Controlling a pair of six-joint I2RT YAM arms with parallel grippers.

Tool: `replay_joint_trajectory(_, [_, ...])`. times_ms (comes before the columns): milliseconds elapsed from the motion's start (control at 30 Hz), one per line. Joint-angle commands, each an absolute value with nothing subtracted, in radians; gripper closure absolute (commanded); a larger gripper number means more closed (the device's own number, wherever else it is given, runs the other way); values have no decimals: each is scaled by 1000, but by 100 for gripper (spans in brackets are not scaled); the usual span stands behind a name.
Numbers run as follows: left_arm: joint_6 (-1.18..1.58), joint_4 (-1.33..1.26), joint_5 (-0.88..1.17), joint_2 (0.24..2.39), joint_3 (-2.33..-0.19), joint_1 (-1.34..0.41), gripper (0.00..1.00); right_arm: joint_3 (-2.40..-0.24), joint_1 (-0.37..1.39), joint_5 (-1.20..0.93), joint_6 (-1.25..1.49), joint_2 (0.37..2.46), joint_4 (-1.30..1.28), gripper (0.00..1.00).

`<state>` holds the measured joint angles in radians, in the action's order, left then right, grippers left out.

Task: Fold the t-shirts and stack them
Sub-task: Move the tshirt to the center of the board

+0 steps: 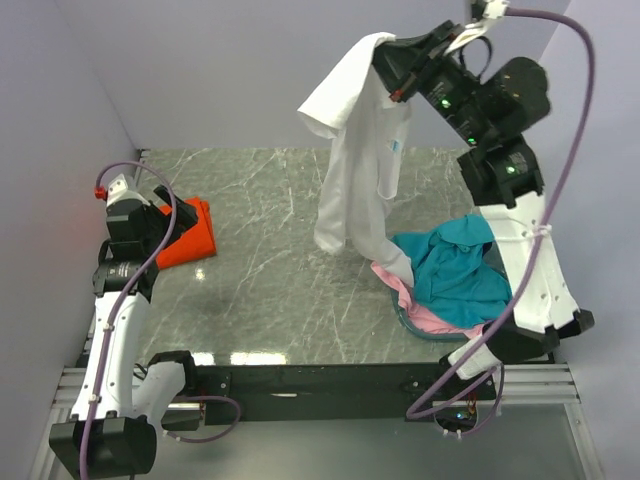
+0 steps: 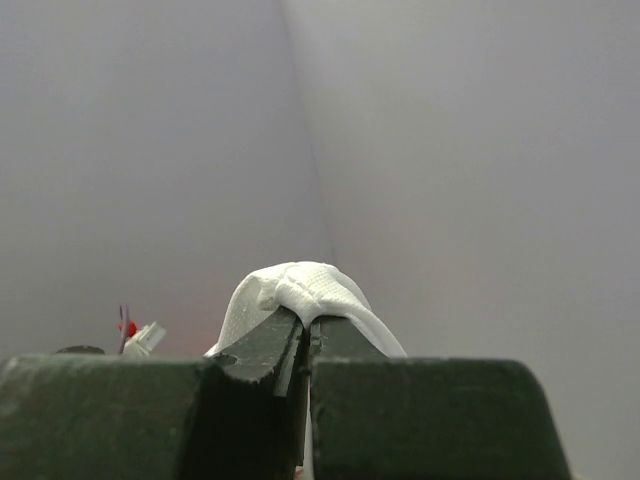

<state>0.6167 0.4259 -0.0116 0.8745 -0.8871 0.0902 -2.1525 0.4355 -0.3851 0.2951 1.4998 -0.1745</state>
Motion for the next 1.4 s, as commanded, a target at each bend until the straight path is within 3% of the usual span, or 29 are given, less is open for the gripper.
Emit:
replay_joint_trajectory(0, [594, 454, -58, 850, -910, 87, 2, -2109, 443, -388, 373, 1583, -109, 100])
replay_joint_trajectory(167, [566, 468, -64, 844, -907, 86, 4, -2080, 454, -379, 422, 1846, -276, 100])
replay_joint_trajectory(200, [560, 468, -60, 847, -902, 86, 4, -2095, 454, -400, 426, 1897, -319, 78])
replay_joint_trajectory(267, [555, 466, -38, 854, -896, 83, 5, -2163, 468, -414, 417, 2027, -452, 48])
replay_joint_trajectory(300, [557, 466, -32, 865, -888, 75, 5, -2177, 475, -404, 410, 2052, -489, 25])
replay_joint_trajectory(333, [558, 465, -26, 873, -885, 69, 5, -2162, 483, -375, 388, 2065, -520, 17])
replay_joint_trajectory(600, [606, 387, 8, 981, -842, -20, 5, -1677, 518, -296, 388, 1792, -411, 14])
replay_joint_trajectory(900, [621, 298, 93, 1178, -916, -77, 5, -1197, 557, -252, 466, 1577, -419, 20])
replay_joint_trajectory(1167, [644, 256, 150, 1262, -953, -77, 5, -1127, 626, -232, 494, 1615, -408, 24])
replay_joint_trajectory(1367, [641, 259, 146, 1272, -963, -77, 4, -1239, 627, -134, 492, 1762, -451, 23])
